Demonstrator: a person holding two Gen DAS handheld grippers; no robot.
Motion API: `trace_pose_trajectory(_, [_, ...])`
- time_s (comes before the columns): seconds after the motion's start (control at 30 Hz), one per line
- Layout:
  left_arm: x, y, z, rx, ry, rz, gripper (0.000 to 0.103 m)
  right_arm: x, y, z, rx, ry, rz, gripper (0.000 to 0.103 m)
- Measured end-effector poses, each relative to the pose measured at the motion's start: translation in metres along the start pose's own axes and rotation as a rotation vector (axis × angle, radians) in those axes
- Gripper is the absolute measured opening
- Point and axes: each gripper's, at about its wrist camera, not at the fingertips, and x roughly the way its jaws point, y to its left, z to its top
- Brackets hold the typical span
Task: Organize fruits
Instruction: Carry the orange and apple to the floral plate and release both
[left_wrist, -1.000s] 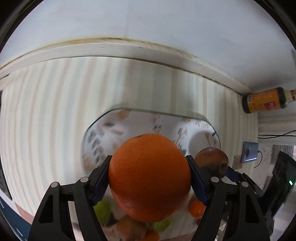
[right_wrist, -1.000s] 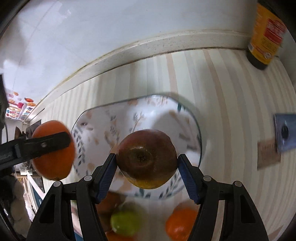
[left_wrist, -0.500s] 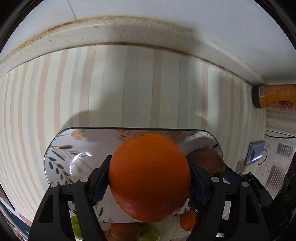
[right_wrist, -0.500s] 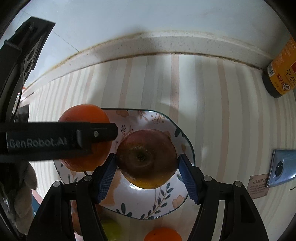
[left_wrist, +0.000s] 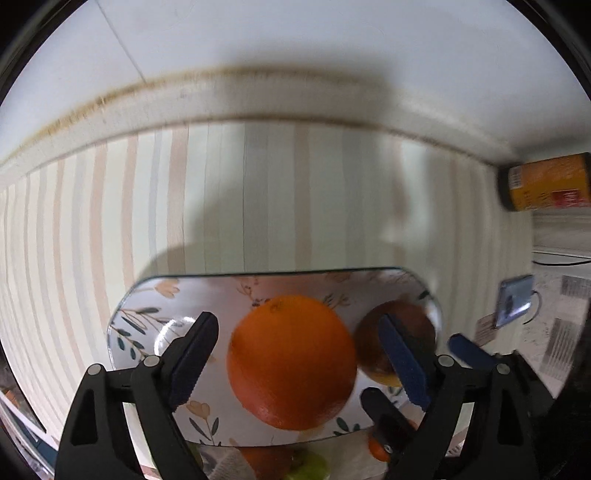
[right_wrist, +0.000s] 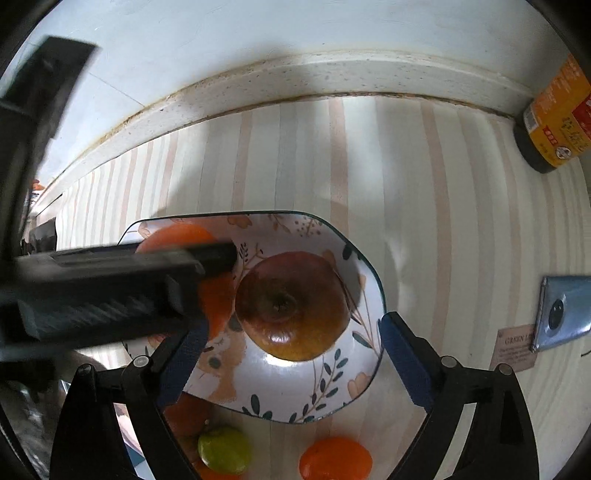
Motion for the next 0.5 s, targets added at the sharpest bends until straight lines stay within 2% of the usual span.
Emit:
trace_pose_trajectory(0.1, [-0.018, 0.006, -0.005, -0.006, -0.032, 0.015, 0.090, -0.011, 0.001, -0.005, 0.014, -0.010, -0.015, 0.096])
trace_pose_trajectory(0.23, [-0.044, 0.021, -0.024, -0.015, -0.095, 0.076, 0.090, -0.027, 0.004, -0.015, 0.027, -0.025, -0.034, 0.096])
trace_pose_trajectory(0.37, [-0.067, 0.032, -0.058, -0.015, -0.176, 0.148, 0.090, -0.041, 0.007, -0.036, 0.036, -0.044, -0.059, 0.096])
trace_pose_trajectory(0.5, [-0.076, 0.042, -0.096, 0.000, -0.213, 0.189, 0.090, -0.058, 0.011, -0.063, 0.035, -0.076, -0.084, 0.096])
